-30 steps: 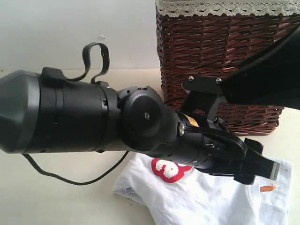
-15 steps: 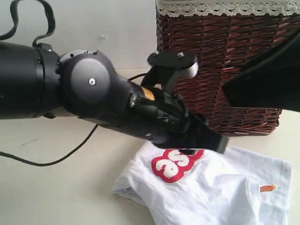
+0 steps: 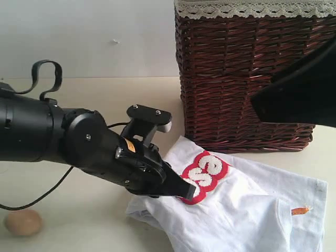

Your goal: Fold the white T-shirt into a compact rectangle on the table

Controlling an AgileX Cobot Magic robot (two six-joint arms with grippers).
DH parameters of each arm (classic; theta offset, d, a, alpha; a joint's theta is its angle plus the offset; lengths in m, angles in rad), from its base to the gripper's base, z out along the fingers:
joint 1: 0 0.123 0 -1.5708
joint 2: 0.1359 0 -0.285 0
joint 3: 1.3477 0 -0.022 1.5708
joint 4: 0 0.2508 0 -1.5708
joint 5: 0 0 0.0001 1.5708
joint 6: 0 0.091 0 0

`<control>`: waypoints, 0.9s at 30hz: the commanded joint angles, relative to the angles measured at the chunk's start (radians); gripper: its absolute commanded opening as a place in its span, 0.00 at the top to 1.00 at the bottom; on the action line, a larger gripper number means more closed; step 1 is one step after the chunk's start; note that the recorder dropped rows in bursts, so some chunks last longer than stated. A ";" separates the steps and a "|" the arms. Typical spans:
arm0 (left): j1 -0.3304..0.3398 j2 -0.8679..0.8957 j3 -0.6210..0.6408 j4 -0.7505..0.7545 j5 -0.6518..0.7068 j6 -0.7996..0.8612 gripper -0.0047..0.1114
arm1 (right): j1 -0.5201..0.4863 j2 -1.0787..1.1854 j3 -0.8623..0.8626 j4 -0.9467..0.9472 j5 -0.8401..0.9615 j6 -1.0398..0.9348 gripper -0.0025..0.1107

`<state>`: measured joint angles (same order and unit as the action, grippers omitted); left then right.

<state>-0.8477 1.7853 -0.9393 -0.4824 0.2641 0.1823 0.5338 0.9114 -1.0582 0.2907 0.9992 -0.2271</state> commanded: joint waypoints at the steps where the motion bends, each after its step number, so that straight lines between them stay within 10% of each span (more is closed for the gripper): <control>1: 0.002 0.049 -0.069 0.012 -0.063 -0.007 0.85 | 0.002 -0.004 -0.005 0.000 -0.002 -0.008 0.60; 15: 0.071 0.193 -0.089 0.140 0.314 -0.045 0.96 | 0.002 -0.004 -0.005 0.000 0.004 -0.008 0.60; 27: 0.071 -0.081 0.046 0.430 0.352 -0.339 0.96 | 0.002 -0.004 -0.005 0.000 0.021 -0.008 0.60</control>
<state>-0.7789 1.7680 -0.8971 -0.0734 0.6416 -0.1292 0.5338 0.9114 -1.0582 0.2907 1.0246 -0.2271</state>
